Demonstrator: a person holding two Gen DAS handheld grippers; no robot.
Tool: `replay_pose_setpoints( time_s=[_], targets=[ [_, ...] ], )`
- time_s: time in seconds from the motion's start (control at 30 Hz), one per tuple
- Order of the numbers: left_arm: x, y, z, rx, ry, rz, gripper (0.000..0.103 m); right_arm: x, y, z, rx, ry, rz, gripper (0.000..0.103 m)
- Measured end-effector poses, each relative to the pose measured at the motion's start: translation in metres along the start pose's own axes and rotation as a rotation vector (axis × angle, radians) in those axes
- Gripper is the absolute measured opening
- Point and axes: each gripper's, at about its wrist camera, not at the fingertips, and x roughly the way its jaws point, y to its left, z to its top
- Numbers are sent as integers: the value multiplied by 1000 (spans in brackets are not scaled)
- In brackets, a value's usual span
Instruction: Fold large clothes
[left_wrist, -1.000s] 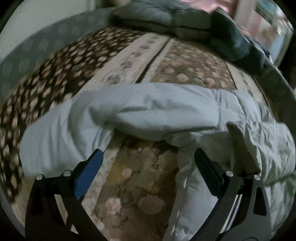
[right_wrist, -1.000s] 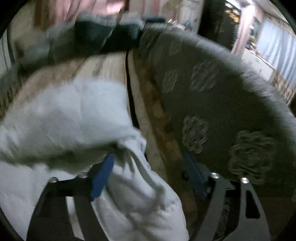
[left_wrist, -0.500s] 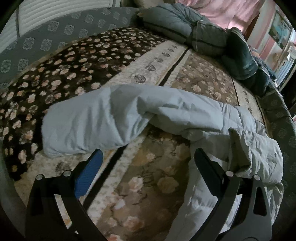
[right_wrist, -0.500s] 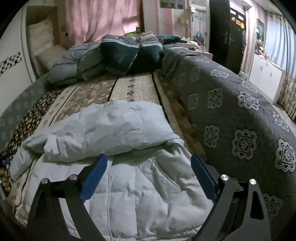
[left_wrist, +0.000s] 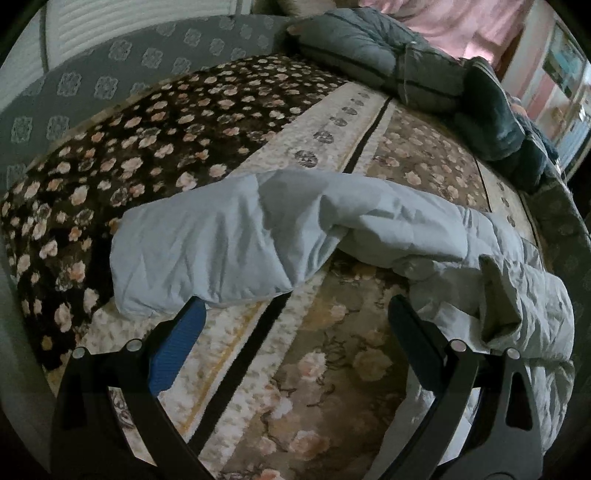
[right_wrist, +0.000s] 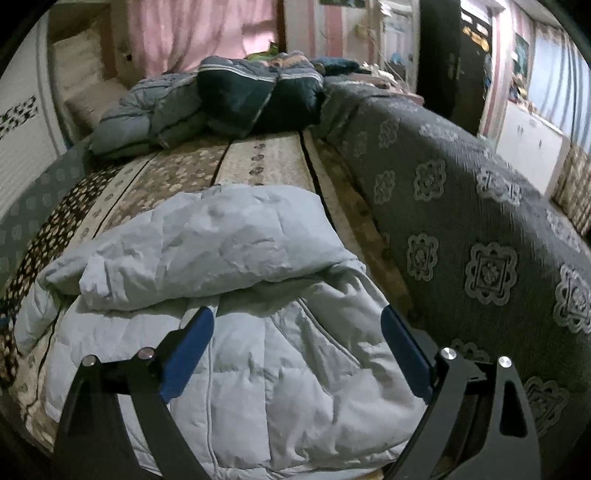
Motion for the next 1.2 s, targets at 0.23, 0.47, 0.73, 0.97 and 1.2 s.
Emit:
replay_pose_setpoints(
  time_s=[0.23, 0.47, 0.73, 0.97, 1.2],
  targets=[
    [19, 19, 0, -22, 43, 29, 98, 12, 20, 5, -14, 11, 9, 92],
    [41, 42, -1, -29, 92, 41, 96, 25, 51, 11, -70, 15, 18, 92],
    [66, 66, -2, -36, 139, 65, 96, 43, 70, 15, -104, 32, 18, 92],
    [81, 62, -1, -12, 156, 32, 92, 54, 72, 16, -112, 50, 6, 92],
    [85, 47, -2, 15, 161, 1, 81, 53, 63, 16, -96, 53, 1, 92]
  ],
)
